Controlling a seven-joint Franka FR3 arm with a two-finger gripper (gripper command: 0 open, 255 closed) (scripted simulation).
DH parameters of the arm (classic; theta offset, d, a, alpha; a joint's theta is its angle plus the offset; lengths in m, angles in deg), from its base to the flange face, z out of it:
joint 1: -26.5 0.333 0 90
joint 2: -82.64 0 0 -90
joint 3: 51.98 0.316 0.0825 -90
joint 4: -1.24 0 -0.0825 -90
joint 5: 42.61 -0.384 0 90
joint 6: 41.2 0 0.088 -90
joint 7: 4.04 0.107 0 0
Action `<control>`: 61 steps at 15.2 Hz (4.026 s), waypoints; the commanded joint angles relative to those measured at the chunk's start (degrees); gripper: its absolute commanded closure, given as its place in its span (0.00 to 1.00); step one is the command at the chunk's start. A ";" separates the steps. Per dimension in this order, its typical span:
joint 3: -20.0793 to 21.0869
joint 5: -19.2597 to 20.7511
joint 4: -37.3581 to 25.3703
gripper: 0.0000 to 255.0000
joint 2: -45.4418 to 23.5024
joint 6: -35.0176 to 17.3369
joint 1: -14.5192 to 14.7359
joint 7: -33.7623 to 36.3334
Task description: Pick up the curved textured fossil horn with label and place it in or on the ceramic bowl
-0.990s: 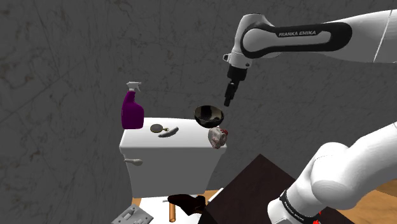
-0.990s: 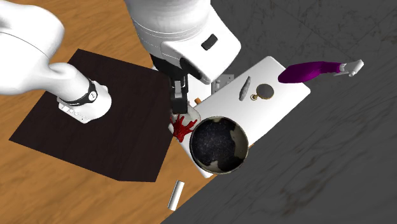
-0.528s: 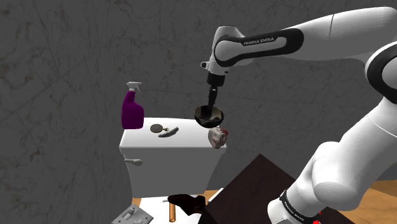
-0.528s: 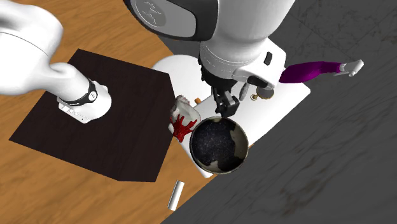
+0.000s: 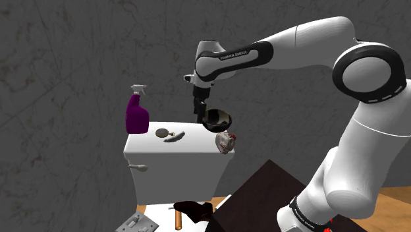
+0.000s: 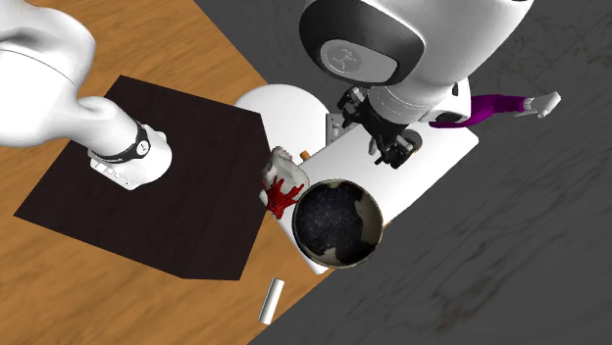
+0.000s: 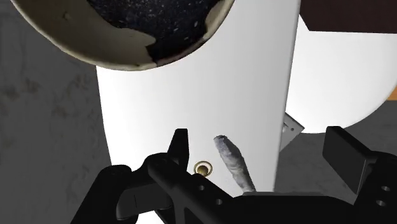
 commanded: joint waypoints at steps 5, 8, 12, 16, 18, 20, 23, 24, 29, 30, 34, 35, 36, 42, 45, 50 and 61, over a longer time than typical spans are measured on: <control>3.31 -0.42 -8.75 0.00 -10.65 -1.42 1.48 -9.60; 5.11 -0.02 -12.96 0.00 -15.47 -1.86 2.40 -13.77; 5.83 0.15 -13.61 0.00 -17.64 -3.32 2.85 -15.25; 5.92 0.03 -12.14 0.00 -18.78 -5.94 3.03 -15.33; 5.96 -0.02 -11.61 0.00 -19.26 -6.96 3.11 -15.37; 5.96 -0.02 -11.62 0.00 -19.27 -6.96 3.11 -15.37; 5.96 -0.02 -11.62 0.00 -19.27 -6.96 3.11 -15.37; 5.96 -0.02 -11.62 0.00 -19.27 -6.96 3.11 -15.37; 5.96 -0.02 -11.64 1.00 -19.27 -6.93 3.11 -15.36; 5.96 -0.02 -11.64 1.00 -19.27 -6.93 3.11 -15.36; 5.96 -0.02 -11.60 1.00 -19.26 -6.96 3.10 -15.37; 5.96 -0.02 -11.62 1.00 -19.27 -6.96 3.11 -15.37; 5.96 0.01 -11.78 1.00 -18.84 -6.38 3.10 -15.30; 5.92 0.15 -13.04 1.00 -16.51 -2.80 3.07 -14.87; 5.90 0.22 -13.86 1.00 -15.47 -0.95 3.05 -14.66; 5.88 0.33 -15.49 1.00 -13.92 2.21 3.02 -14.30; 5.86 0.54 -20.38 1.00 -11.43 9.55 2.94 -13.49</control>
